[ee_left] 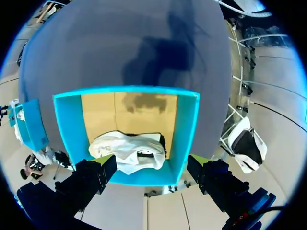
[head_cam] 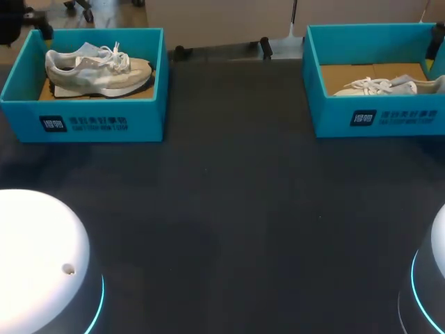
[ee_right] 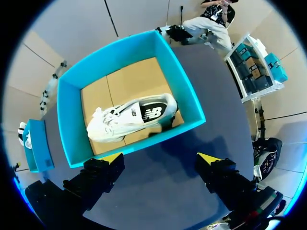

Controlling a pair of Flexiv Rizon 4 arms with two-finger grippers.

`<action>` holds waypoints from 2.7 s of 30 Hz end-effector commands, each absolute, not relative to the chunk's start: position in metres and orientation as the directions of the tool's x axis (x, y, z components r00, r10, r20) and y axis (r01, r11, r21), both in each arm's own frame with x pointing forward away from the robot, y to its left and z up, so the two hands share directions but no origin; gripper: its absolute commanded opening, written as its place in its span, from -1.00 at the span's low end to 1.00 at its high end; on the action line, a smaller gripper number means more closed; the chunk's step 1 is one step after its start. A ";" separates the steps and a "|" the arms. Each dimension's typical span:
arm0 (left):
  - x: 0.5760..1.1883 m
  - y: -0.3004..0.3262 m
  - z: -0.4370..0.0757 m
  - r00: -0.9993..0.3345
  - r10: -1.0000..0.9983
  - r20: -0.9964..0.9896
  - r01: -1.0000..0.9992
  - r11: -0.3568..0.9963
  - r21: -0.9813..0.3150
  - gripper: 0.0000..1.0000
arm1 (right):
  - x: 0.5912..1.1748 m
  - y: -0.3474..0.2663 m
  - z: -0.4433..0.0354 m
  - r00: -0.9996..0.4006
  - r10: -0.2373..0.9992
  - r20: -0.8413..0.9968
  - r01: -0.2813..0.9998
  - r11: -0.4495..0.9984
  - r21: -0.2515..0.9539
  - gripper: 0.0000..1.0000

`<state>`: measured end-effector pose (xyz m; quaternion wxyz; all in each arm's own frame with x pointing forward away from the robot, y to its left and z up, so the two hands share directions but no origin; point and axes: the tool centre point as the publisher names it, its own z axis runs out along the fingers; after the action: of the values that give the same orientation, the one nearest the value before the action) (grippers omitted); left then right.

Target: Take the shoe out of the shoebox, open the shoe tongue, remove and reinsert the insole, then place the shoe into the shoebox

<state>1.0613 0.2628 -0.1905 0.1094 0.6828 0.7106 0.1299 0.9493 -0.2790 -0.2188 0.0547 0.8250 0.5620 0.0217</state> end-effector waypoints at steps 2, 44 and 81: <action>1.081 0.277 -0.208 -0.016 1.000 0.010 0.949 0.012 0.316 1.00 | 0.949 -0.279 -0.219 0.368 0.930 -0.025 0.925 -0.363 0.115 1.00; 1.159 0.290 -0.261 0.086 0.993 0.080 0.955 -0.105 0.276 1.00 | 0.949 -0.279 -0.219 0.368 0.930 -0.025 0.925 -0.363 0.115 1.00; 1.196 0.289 -0.308 0.137 0.987 0.086 0.983 -0.146 0.114 0.29 | 0.949 -0.279 -0.219 0.368 0.930 -0.025 0.925 -0.363 0.115 1.00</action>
<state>1.1880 0.2871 -0.3043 0.0184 0.7530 0.6535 0.0755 0.9493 -0.2791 -0.2187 0.0547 0.8251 0.5620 0.0217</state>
